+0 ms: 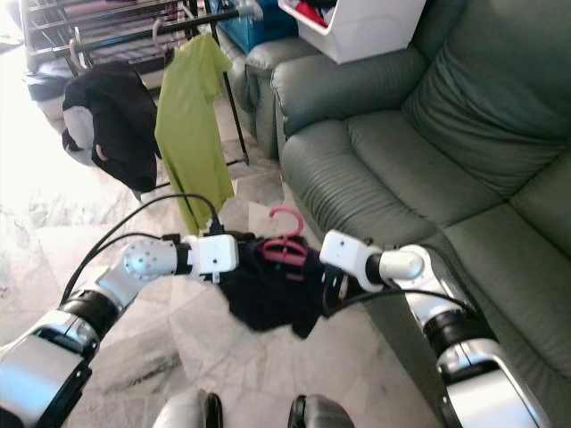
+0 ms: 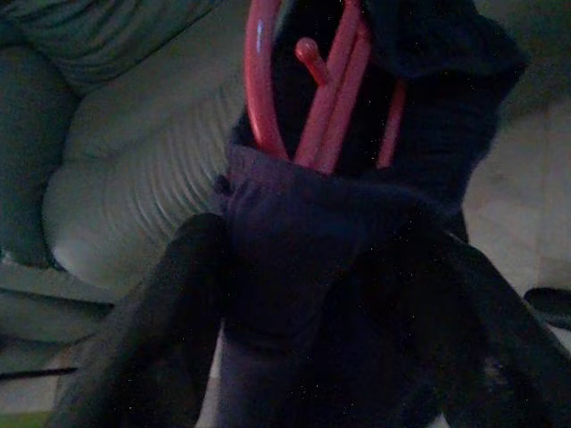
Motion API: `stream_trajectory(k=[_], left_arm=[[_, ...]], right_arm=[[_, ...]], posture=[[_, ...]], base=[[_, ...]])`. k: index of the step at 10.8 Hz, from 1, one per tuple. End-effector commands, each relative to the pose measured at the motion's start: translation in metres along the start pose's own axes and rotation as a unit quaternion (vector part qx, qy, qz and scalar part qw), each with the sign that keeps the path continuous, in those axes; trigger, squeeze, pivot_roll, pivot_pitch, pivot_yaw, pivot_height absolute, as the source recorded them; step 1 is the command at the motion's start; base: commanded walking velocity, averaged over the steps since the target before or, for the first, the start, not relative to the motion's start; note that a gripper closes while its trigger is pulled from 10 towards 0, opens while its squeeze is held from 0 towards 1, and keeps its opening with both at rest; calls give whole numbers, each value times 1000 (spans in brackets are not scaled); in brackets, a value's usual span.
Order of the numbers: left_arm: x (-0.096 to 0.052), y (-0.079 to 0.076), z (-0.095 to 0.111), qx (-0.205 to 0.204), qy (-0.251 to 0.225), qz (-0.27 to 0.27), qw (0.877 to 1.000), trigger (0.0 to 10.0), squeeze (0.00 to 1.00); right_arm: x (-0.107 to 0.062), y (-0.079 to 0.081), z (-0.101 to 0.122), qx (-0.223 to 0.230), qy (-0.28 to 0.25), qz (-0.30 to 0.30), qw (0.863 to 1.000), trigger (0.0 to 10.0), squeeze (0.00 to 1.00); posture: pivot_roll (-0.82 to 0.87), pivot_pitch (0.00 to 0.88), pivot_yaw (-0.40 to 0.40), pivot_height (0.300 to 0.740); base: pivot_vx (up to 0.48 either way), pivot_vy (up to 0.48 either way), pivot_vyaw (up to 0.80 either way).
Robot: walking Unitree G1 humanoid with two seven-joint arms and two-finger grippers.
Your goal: Hang hanger
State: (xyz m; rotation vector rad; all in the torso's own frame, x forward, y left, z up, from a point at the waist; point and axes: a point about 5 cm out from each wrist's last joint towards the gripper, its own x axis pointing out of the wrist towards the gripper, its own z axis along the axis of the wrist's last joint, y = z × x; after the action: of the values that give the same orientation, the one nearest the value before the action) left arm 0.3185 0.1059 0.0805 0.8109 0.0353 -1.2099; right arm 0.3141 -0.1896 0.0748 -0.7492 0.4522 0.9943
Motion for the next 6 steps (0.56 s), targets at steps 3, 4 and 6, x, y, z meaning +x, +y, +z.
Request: stream_trajectory(k=[3,4,6], left_arm=[[-4,2,-2,-4,4,-1,1000,10000,1000],[-4,2,-2,-4,4,-1,1000,10000,1000],[-4,2,-2,-4,4,-1,1000,10000,1000]], right_arm=[[0,-7,7,-4,-11,-16,1000,0,0],[0,-7,7,-4,-11,-16,1000,0,0],[0,-7,7,-4,-11,-16,1000,0,0]], posture=[[-64,75,-12,740],[-64,75,-12,740],[-64,75,-12,740]], base=[[0,0,0],[0,0,0],[0,0,0]])
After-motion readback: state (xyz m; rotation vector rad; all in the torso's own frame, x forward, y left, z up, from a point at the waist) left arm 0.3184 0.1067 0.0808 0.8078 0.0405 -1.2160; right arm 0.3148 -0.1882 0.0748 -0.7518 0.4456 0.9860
